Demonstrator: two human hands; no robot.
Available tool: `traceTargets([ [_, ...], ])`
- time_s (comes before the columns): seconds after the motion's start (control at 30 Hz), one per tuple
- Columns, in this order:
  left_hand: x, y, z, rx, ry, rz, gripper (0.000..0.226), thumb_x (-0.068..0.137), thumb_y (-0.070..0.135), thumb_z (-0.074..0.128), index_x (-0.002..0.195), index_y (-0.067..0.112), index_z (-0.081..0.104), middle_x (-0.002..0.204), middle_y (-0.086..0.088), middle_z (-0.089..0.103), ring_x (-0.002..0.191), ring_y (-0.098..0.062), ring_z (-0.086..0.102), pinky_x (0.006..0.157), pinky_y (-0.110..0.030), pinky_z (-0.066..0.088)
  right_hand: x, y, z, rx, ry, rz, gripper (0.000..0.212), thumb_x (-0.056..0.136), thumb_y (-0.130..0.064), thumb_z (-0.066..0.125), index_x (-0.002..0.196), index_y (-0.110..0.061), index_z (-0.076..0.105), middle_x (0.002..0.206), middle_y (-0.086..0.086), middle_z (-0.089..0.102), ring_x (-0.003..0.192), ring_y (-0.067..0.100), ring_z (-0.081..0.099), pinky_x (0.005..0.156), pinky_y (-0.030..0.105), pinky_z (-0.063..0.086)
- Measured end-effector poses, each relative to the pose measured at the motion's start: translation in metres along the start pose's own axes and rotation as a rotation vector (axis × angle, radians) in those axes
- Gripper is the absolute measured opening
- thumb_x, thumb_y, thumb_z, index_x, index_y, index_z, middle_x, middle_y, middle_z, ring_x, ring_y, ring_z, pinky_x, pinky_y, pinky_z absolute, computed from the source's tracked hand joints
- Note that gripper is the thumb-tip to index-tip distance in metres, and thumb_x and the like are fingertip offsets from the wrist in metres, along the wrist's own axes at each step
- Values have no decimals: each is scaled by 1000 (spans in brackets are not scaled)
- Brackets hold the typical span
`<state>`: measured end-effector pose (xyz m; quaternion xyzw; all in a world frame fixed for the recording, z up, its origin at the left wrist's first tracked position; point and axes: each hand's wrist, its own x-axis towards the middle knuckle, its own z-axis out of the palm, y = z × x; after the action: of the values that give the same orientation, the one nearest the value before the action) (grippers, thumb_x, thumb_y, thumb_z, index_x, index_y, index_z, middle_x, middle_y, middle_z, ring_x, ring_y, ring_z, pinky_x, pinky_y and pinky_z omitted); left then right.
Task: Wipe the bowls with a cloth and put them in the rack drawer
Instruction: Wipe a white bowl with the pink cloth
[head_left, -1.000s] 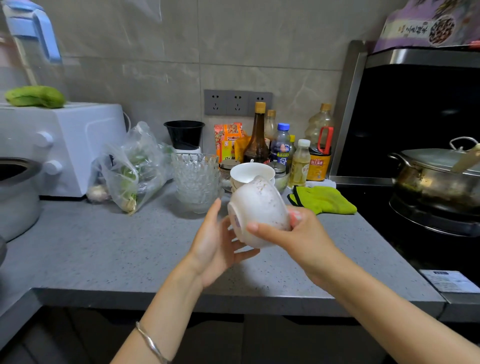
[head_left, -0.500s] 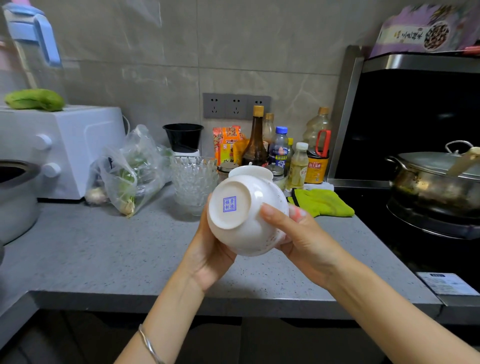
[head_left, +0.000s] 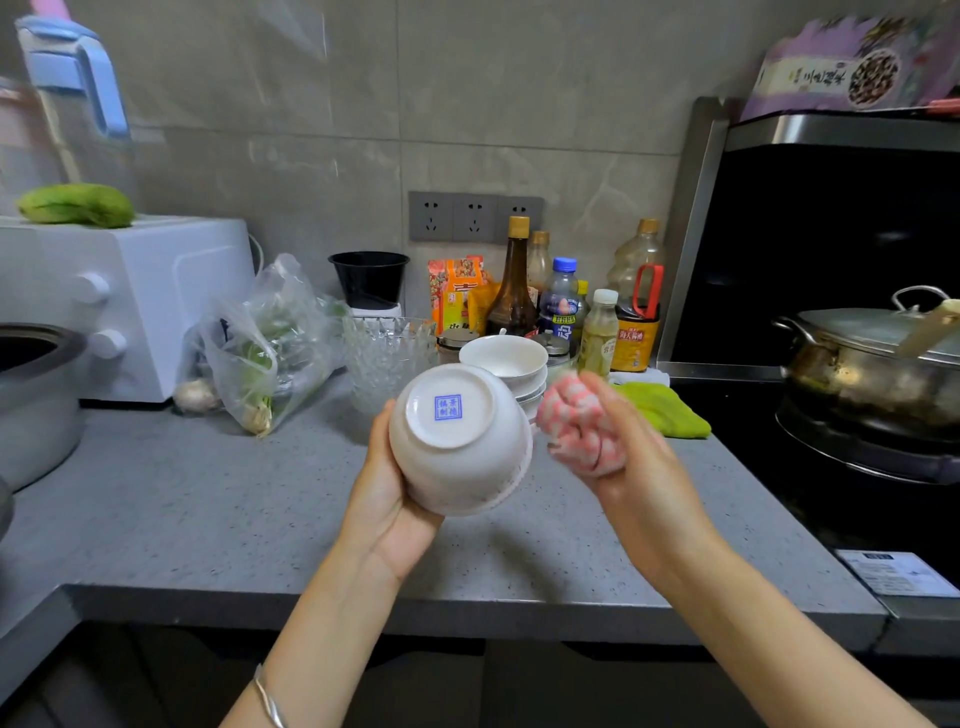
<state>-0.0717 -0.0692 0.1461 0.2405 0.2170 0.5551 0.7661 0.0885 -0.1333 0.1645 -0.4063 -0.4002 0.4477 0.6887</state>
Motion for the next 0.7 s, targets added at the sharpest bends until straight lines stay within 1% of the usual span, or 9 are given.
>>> traceTargets([
  [0.07, 0, -5, 3, -2, 21, 5, 28, 95, 39, 51, 104, 19, 68, 87, 0, 75, 86, -12, 67, 89, -33, 50, -4, -7, 12, -119, -53, -255, 36, 89, -36, 57, 124, -25, 58, 108, -19, 70, 105, 2, 64, 89, 23, 51],
  [0.13, -1, -13, 7, 47, 25, 19, 38, 97, 43, 46, 113, 15, 67, 100, -6, 74, 94, -15, 67, 90, -36, 51, -10, -5, 26, -322, -181, -533, 38, 93, -29, 51, 129, -19, 56, 121, -17, 65, 116, 0, 57, 94, 19, 46],
  [0.2, -5, -18, 11, 91, -10, 25, 44, 99, 45, 38, 112, 14, 67, 107, -11, 72, 97, -19, 69, 86, -37, 56, -9, 8, 32, -725, -264, -795, 39, 96, -29, 49, 133, -18, 54, 133, -14, 57, 131, 4, 44, 107, 28, 36],
  [0.27, -6, -18, 13, 101, -23, 44, 44, 101, 41, 35, 105, 12, 67, 96, -9, 75, 83, -16, 72, 71, -31, 60, -2, 21, 28, -1079, -250, -1002, 44, 96, -35, 44, 138, -22, 50, 144, -10, 48, 140, 9, 32, 113, 38, 26],
  [0.33, -5, -15, 13, 117, 55, 87, 43, 100, 40, 40, 110, 8, 66, 93, -10, 75, 76, -15, 72, 67, -32, 58, 2, 27, 21, -1149, -234, -1059, 44, 99, -30, 41, 140, -19, 47, 148, -5, 44, 143, 11, 29, 113, 40, 27],
  [0.43, 1, -12, 8, 153, 200, 132, 43, 96, 43, 48, 109, 6, 66, 89, -12, 74, 72, -17, 71, 68, -35, 54, -4, 41, 16, -1098, -206, -1044, 40, 100, -23, 42, 138, -13, 50, 148, 0, 44, 143, 15, 29, 112, 41, 33],
  [0.5, -1, -15, 5, 158, 205, 123, 46, 96, 46, 47, 109, 6, 66, 89, -12, 74, 72, -18, 71, 62, -29, 55, -10, 50, 16, -1116, -194, -1078, 39, 101, -23, 41, 136, -11, 52, 146, 1, 45, 142, 16, 31, 113, 38, 31],
  [0.6, -9, -27, 9, 186, 158, 161, 39, 99, 36, 44, 99, 4, 66, 72, -6, 74, 61, -12, 70, 48, -19, 52, -10, 45, 16, -1168, -193, -1100, 39, 103, -27, 35, 137, -13, 50, 145, 0, 46, 141, 13, 33, 116, 32, 26],
  [0.7, -10, -32, 19, 221, 202, 232, 34, 99, 32, 46, 92, 6, 67, 66, -4, 73, 58, -11, 70, 51, -22, 54, -3, 36, 8, -1195, -148, -1026, 42, 103, -26, 33, 141, -15, 43, 148, -2, 43, 142, 10, 30, 116, 32, 26],
])
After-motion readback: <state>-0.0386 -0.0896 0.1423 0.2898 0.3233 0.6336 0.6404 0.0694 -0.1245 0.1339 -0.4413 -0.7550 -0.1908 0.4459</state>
